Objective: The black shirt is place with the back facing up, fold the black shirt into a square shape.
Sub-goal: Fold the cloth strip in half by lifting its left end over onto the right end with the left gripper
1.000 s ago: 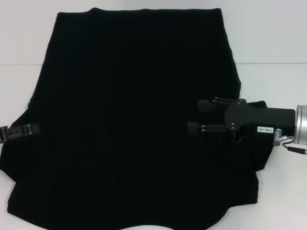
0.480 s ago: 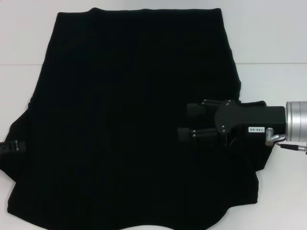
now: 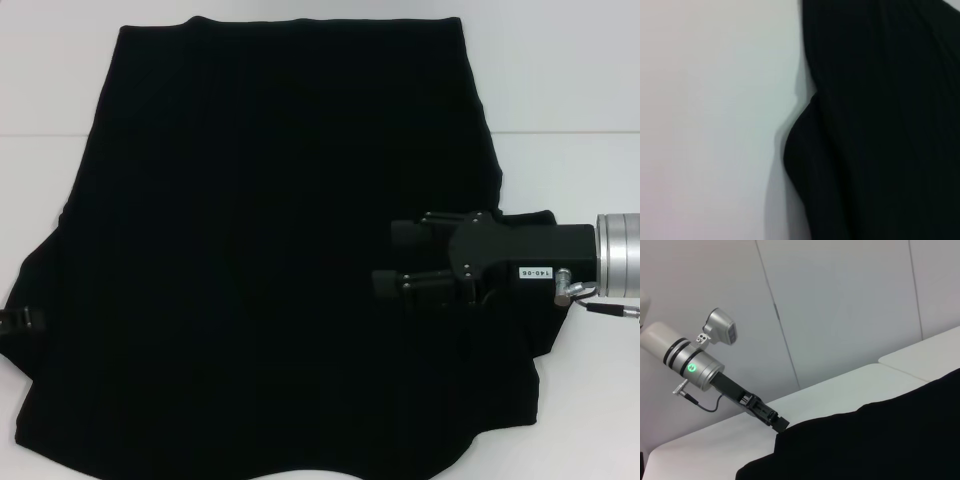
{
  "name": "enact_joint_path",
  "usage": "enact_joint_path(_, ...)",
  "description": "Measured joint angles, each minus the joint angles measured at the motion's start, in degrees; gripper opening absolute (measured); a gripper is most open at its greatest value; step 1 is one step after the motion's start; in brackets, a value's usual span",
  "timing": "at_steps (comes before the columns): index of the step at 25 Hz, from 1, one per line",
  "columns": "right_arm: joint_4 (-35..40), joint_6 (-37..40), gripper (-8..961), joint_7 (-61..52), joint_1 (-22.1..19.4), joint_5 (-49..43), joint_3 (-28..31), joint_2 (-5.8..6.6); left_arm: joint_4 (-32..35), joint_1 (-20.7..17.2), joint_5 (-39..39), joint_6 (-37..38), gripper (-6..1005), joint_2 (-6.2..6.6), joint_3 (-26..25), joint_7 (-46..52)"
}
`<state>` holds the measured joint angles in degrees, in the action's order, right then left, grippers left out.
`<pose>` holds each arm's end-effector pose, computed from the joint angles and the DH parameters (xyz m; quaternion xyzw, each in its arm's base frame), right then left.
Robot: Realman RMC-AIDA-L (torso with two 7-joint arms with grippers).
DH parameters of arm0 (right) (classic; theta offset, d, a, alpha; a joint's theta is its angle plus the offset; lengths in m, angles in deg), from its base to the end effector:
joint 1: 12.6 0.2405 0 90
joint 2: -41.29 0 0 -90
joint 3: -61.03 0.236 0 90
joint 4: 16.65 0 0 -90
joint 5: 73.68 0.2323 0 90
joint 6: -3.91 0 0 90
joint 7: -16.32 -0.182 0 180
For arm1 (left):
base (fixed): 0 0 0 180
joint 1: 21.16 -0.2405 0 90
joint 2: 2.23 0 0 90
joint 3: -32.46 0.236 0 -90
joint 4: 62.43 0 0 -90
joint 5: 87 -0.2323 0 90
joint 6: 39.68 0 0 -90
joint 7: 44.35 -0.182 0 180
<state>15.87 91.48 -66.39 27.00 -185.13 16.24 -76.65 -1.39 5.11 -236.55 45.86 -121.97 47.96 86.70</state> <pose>0.1891 0.3790 -0.0412 -0.9477 0.1873 0.2484 0.0713 -0.3765 0.3263 0.0921 -0.6951 -0.6458 -0.1092 0.2966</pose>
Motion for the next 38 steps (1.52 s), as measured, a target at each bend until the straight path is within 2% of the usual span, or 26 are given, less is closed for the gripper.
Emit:
enact_joint_path(12, 0.0, 0.0, 897, 0.0, -0.1, 0.3, 0.2, 0.0, -1.5, 0.2, -1.3, -1.1, 805, -0.09, 1.1, -0.3)
enact_joint_path(24, 0.0, -0.1, 896, 0.1, 0.1, 0.4, 0.3, -0.05, -3.0, 0.8, -2.8, -2.6, 588, 0.29, 1.1, -0.5)
enact_joint_path(28, 0.0, -0.1, 896, 0.2, 0.1, 0.4, 0.3, -0.15, -3.2, 0.8, -2.8, -3.1, 339, 0.29, 1.1, -0.5)
enact_joint_path(34, 0.0, -0.1, 896, 0.4, -0.1, 0.4, 0.8, -0.3, -3.2, 0.8, -2.3, -3.8, 110, 0.29, 0.8, -0.5)
enact_joint_path(38, 0.0, -0.1, 896, 0.6, -0.3, 0.4, 1.1, -0.44, -3.2, 0.4, -1.6, -4.3, 36, 0.18, 0.5, -0.6)
